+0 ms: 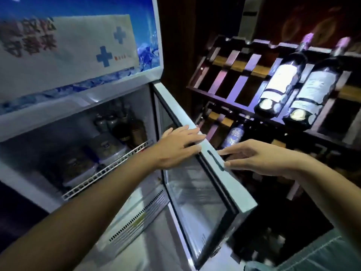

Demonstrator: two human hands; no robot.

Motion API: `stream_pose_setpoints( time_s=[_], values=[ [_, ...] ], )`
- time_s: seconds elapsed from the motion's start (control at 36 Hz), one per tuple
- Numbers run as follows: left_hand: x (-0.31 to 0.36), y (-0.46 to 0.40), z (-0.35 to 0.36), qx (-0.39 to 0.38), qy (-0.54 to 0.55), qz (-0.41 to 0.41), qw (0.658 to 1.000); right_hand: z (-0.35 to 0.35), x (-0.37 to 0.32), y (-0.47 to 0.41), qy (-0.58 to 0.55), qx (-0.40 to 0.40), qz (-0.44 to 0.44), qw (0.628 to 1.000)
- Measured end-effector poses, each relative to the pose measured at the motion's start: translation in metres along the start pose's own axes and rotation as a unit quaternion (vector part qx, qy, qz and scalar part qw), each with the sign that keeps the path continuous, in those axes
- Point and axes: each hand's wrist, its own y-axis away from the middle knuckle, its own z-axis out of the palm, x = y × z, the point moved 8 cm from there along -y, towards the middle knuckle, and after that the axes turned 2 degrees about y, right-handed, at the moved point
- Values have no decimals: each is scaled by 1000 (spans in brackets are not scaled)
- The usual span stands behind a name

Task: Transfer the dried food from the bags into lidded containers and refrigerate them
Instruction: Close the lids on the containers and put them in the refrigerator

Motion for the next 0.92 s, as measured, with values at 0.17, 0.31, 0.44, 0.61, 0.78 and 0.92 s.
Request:
stream_pose_setpoints(
  time_s=[0.17,0.31,0.44,0.61,0.78,0.92],
  values=[
    [-11,88,-17,-74,-41,-89,992,49,-32,-37,-71,-53,-130,987],
    [-11,161,-17,-96,-122,-171,973,96,-57,-94,47,-53,-207,976],
    [-30,213,-13,-22,-177,-313,933,141,-78,-152,153,-26,-262,953],
    [-81,232,10,45,-272,-448,850,187,-100,-214,225,15,-302,926],
    [-167,241,1,93,-361,-475,797,202,-122,-273,309,41,-301,901],
    [-236,246,-19,131,-331,-529,770,196,-148,-313,354,58,-277,892]
  ],
)
